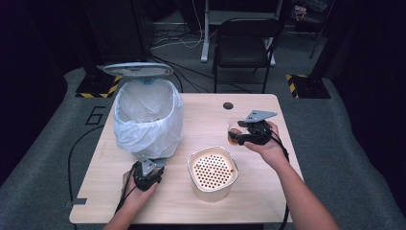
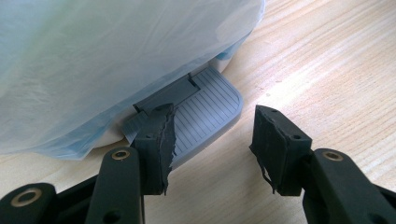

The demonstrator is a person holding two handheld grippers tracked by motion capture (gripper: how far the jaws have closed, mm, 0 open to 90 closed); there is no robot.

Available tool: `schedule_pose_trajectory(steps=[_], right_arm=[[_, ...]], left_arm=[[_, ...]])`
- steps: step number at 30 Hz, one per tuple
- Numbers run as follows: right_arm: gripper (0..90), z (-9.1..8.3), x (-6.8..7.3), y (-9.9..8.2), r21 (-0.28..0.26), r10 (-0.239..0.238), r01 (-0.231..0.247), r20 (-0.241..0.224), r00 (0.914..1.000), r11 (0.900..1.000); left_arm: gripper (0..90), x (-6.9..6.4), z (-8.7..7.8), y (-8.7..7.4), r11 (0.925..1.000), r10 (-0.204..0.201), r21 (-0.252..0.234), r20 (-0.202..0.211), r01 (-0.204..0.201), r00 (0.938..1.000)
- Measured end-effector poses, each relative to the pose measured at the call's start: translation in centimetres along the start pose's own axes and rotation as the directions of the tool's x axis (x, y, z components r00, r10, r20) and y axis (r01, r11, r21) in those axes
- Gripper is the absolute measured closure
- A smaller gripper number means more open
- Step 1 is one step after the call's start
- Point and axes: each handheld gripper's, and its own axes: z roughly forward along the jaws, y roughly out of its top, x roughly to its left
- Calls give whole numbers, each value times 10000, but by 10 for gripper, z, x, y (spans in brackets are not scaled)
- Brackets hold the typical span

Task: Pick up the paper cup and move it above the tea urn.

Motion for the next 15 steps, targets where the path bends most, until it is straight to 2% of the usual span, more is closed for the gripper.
schedule_pose_trajectory(steps=[4, 6, 9, 13, 15], right_arm=[[397, 0, 2, 9, -118, -109, 104, -380, 9992, 9999], [398, 1, 3, 13, -266, -405, 390, -575, 9975, 9989], [398, 3, 5, 20, -275, -489, 467, -839, 9953, 9985], [398, 7, 8, 26, -351, -931, 897, -1101, 9896, 9954], [398, 9, 10, 30, -409, -1299, 1255, -1345, 9824, 9912]], left_arm=[[493, 0, 0, 0, 10000, 1, 25, 11, -1, 10000], [492, 0, 0, 0, 10000, -32, -6, -4, 32, 10000], [492, 0, 0, 0, 10000, -26, -1, -8, 26, 10000], [493, 0, 0, 0, 10000, -10, 0, 6, 10, 10000], [492, 0, 0, 0, 10000, -10, 2, 6, 10, 10000]])
